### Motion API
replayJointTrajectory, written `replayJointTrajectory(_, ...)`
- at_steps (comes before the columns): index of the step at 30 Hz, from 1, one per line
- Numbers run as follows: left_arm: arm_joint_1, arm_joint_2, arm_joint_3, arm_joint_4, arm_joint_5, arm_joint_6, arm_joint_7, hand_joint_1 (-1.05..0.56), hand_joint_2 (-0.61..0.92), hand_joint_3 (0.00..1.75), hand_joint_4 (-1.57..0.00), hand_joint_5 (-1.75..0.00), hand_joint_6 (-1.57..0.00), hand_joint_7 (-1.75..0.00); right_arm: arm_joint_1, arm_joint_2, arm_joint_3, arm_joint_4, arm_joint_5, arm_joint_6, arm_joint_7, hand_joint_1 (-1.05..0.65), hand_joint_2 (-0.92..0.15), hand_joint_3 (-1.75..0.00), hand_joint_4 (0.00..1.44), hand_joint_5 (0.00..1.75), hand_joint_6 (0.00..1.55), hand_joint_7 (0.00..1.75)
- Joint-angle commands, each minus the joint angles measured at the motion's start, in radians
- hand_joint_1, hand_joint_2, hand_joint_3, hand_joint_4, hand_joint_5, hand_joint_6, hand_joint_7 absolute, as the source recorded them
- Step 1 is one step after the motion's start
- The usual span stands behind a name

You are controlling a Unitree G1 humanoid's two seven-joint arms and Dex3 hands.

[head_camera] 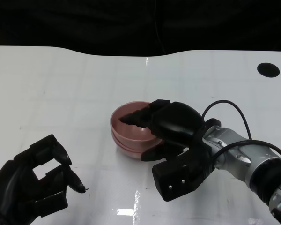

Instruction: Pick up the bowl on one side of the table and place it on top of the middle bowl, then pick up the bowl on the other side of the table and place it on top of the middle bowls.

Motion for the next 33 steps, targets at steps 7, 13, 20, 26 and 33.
replayJointTrajectory(7, -0.003, 0.007, 0.006, 0.006, 0.005, -0.013, -0.005, 0.27, 0.92, 1.27, -0.86, -1.75, -0.65, -1.75, 0.018, -0.023, 0.018, -0.049, -0.021, 0.045, 0.02, -1.05, -0.92, -0.69, 0.0, 0.0, 0.0, 0.0)
replayJointTrajectory(13, -0.012, 0.008, 0.011, 0.018, -0.001, -0.009, -0.006, 0.28, 0.92, 1.27, -0.85, -1.75, -0.65, -1.75, 0.02, -0.029, 0.019, -0.053, -0.028, 0.044, 0.014, -1.05, -0.92, -0.69, 0.0, 0.0, 0.0, 0.0)
replayJointTrajectory(20, -0.019, 0.013, 0.011, 0.028, 0.003, -0.012, -0.008, 0.28, 0.92, 1.27, -0.86, -1.75, -0.65, -1.75, 0.016, -0.063, 0.006, -0.11, -0.024, 0.033, 0.024, -1.05, -0.92, -0.67, 0.0, 0.0, 0.0, 0.0)
replayJointTrajectory(26, -0.023, 0.012, 0.013, 0.03, 0.007, -0.009, -0.002, 0.29, 0.92, 1.28, -0.85, -1.75, -0.65, -1.75, 0.043, -0.1, -0.029, -0.233, 0.007, 0.042, 0.08, -1.03, -0.92, -0.63, 0.0, 0.0, 0.0, 0.0)
replayJointTrajectory(33, -0.025, 0.011, 0.015, 0.036, -0.003, -0.011, -0.012, 0.28, 0.92, 1.3, -0.86, -1.75, -0.65, -1.75, 0.159, -0.167, -0.11, -0.482, 0.064, 0.069, 0.14, -1.0, -0.92, -0.6, 0.0, 0.0, 0.0, 0.0)
